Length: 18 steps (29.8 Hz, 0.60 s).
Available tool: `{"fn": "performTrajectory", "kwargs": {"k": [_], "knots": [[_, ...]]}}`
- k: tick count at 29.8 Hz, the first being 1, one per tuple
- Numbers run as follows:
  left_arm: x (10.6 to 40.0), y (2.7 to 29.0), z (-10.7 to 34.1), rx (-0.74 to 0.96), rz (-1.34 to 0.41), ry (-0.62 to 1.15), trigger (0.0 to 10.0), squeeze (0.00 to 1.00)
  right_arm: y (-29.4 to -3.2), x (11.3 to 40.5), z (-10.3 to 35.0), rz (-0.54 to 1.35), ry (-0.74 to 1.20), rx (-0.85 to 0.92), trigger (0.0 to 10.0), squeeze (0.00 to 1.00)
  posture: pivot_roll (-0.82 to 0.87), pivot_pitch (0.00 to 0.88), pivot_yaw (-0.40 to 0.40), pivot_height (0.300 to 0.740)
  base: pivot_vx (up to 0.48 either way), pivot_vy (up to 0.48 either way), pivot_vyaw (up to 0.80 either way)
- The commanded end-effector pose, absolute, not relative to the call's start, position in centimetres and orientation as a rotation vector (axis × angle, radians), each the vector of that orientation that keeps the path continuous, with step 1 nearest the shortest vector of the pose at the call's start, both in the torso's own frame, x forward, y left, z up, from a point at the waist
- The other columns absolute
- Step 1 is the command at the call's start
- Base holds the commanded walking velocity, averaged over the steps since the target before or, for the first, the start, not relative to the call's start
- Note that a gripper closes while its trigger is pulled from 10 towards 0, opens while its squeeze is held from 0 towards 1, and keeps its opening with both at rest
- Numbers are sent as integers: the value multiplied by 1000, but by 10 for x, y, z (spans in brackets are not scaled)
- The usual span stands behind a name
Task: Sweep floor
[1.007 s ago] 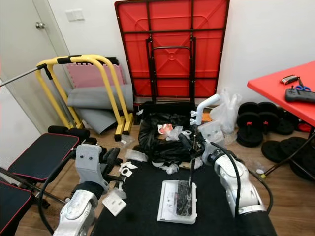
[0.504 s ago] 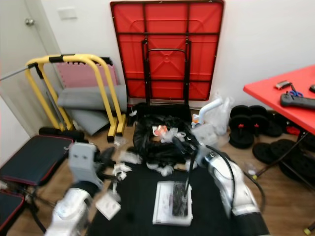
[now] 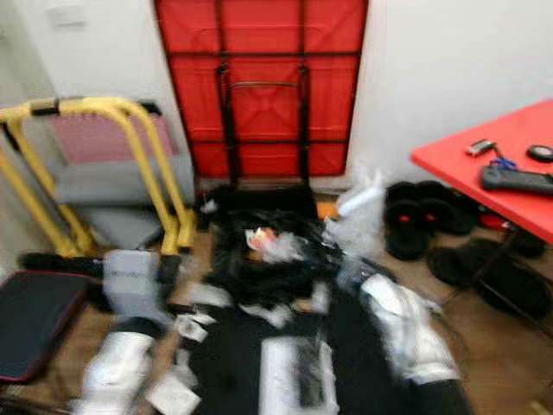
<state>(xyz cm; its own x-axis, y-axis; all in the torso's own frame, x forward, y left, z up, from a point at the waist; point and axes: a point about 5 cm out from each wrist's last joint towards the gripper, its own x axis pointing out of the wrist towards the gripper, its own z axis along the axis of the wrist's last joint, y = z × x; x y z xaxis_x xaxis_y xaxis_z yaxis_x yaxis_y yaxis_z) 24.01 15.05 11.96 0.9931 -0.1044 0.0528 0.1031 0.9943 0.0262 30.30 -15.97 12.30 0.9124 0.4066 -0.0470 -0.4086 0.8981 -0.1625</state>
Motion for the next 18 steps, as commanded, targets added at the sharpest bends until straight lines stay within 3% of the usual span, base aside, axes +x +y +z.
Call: {"fn": "performTrajectory", "kwargs": {"k": [1, 11, 18], "knots": [[238, 162, 117, 37, -62, -39, 10000, 0, -146, 305, 130, 467, -25, -167, 10000, 0, -137, 0, -35, 740, 337, 0, 0], [239, 162, 117, 39, -66, -43, 10000, 0, -144, 303, 132, 487, -44, -174, 10000, 0, -140, 0, -31, 740, 340, 0, 0], [239, 170, 119, 3, -37, -55, 10000, 0, -135, 301, 157, 533, -149, -156, 10000, 0, -147, 0, -18, 740, 0, 0, 0]]}}
